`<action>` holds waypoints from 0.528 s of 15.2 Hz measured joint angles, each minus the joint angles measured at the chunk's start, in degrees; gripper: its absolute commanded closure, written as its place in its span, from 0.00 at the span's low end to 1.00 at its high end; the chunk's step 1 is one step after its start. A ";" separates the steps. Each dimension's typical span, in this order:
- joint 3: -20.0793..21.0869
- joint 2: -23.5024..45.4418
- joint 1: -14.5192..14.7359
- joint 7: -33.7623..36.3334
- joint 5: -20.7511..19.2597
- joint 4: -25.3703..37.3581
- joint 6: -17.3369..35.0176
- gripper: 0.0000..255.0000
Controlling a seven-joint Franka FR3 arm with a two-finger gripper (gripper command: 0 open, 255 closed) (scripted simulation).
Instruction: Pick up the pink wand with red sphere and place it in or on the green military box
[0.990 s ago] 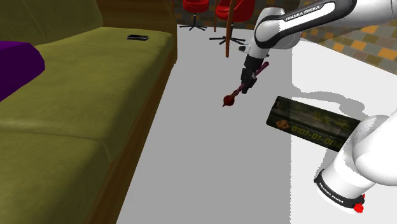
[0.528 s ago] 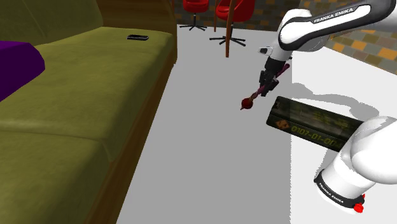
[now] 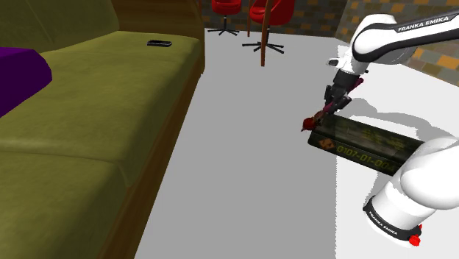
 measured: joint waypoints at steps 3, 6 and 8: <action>-2.25 -4.17 -3.24 -3.14 -2.87 -1.93 -2.26 1.00; -5.07 -6.46 -6.15 -6.85 -5.56 -2.36 -4.13 1.00; -6.75 -8.61 -8.37 -9.23 -7.52 -3.06 -5.55 1.00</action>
